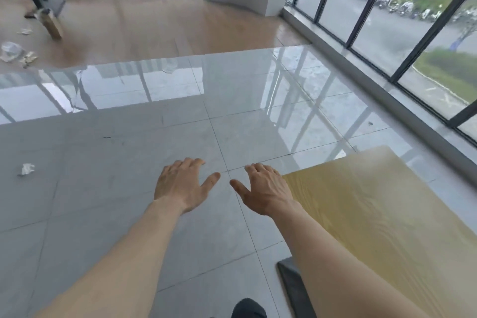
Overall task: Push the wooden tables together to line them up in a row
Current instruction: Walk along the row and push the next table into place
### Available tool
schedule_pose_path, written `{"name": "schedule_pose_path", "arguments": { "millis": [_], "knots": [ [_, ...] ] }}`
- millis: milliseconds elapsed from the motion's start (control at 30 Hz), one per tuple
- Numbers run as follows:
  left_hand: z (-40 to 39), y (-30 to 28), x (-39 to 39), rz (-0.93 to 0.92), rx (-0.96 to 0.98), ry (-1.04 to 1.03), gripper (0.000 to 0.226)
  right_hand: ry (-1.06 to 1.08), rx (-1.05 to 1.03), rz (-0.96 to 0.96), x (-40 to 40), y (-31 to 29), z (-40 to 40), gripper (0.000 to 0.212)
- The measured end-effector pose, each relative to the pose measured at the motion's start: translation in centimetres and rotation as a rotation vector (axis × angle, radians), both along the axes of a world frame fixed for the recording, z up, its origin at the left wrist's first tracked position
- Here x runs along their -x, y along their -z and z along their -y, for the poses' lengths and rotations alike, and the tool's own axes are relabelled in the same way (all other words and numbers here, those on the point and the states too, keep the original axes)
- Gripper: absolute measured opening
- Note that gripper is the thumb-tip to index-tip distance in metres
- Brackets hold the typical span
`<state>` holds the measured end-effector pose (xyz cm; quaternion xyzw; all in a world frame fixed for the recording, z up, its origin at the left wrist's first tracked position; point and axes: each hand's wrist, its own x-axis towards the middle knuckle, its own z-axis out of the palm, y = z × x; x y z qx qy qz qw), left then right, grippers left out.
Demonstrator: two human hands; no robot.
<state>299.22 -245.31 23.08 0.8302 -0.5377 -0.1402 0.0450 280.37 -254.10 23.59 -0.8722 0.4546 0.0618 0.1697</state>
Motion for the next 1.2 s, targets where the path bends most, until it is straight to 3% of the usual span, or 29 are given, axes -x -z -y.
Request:
{"name": "schedule_pose_path", "arguments": {
  "millis": [400,567,733,1000,1200],
  "knots": [
    [33.3,1.0,-9.6,0.024,-0.02,0.249,0.073,0.259,-0.009,0.054,-8.4,2.0,29.5,0.072],
    [43.8,-0.4,-9.5,0.017,-0.001,0.366,0.071,0.382,0.002,0.052,-7.6,0.5,37.4,0.072],
    [56.8,-0.2,-6.0,-0.017,0.029,0.595,0.072,0.637,0.025,0.063,-3.9,-0.2,45.3,0.07],
    [71.6,1.8,4.4,-0.072,0.059,1.12,0.071,1.195,0.019,0.017,3.3,0.9,49.1,0.072],
    [73.5,2.1,14.3,-0.1,0.048,1.531,0.07,1.625,-0.01,0.039,5.6,0.7,44.3,0.074]
  ]
}}
